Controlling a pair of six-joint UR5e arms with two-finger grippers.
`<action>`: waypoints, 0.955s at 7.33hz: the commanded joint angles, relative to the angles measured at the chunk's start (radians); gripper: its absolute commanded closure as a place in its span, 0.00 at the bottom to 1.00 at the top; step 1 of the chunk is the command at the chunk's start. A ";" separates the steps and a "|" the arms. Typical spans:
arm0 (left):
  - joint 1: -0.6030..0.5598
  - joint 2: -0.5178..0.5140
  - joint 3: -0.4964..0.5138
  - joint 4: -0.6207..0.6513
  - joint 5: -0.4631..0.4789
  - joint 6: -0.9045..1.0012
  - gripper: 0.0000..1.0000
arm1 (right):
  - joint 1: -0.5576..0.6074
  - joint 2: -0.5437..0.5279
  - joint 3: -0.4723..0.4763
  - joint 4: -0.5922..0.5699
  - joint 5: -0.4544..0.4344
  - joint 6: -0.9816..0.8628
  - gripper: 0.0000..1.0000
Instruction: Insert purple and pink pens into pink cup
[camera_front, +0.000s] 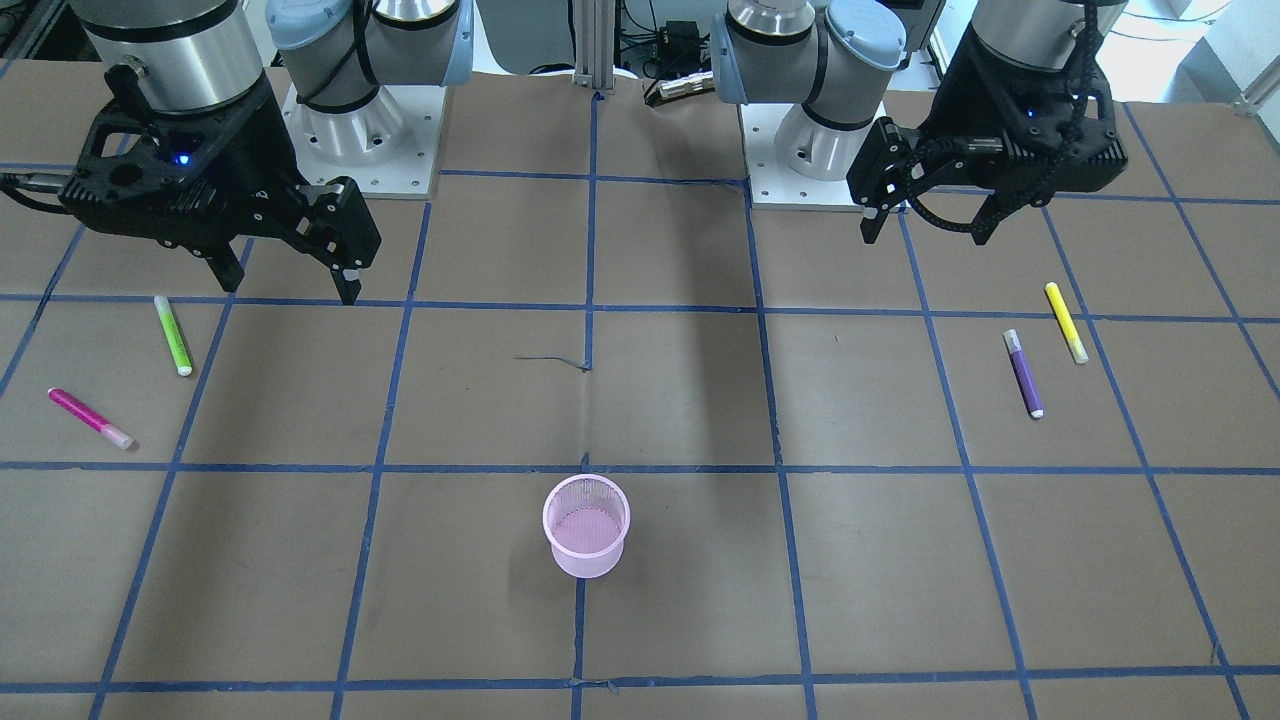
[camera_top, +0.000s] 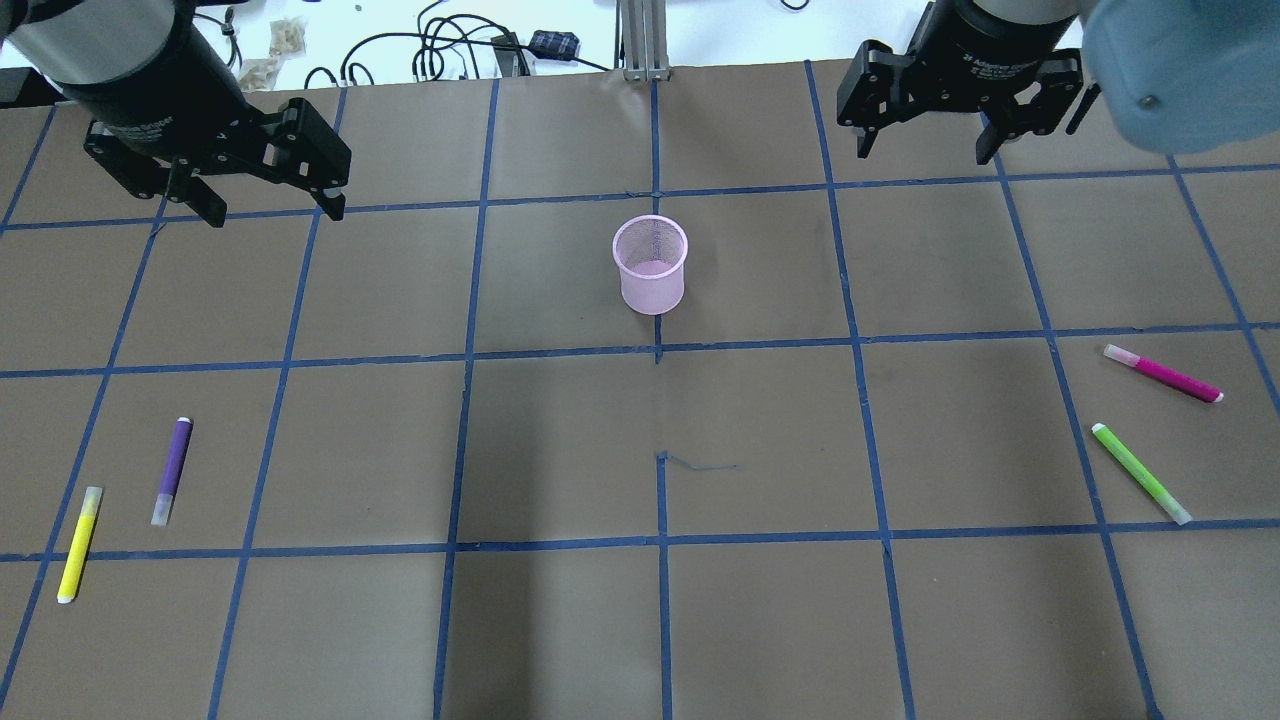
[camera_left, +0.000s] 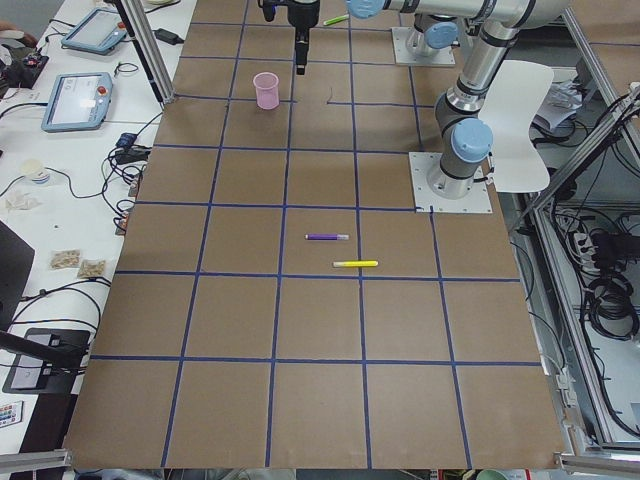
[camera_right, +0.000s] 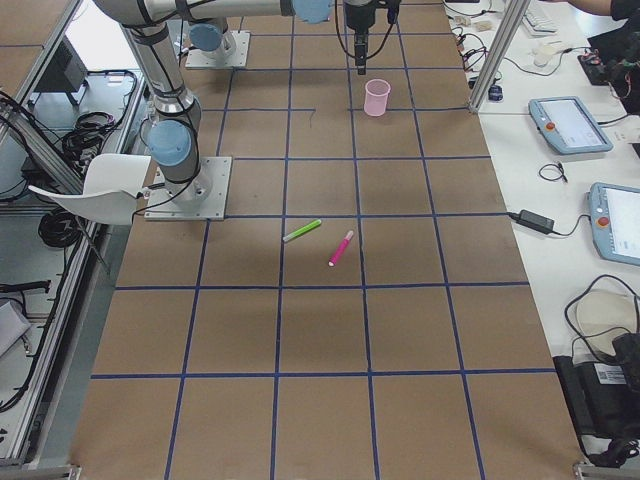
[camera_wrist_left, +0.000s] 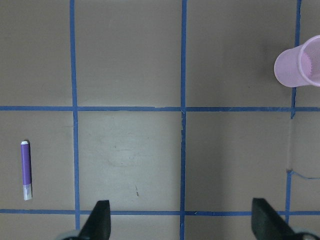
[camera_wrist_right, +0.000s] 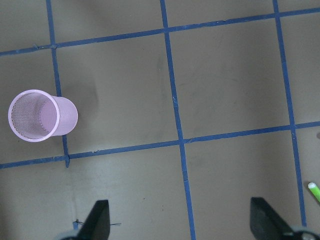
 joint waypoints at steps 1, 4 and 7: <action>0.000 -0.001 0.000 0.000 -0.002 0.000 0.00 | -0.001 0.003 0.003 -0.012 -0.001 -0.009 0.00; 0.008 0.002 -0.006 -0.010 0.000 0.000 0.00 | -0.153 0.017 -0.017 0.009 0.006 -0.355 0.00; 0.179 -0.012 -0.133 -0.010 0.023 0.009 0.00 | -0.485 0.018 -0.003 0.030 0.012 -1.148 0.00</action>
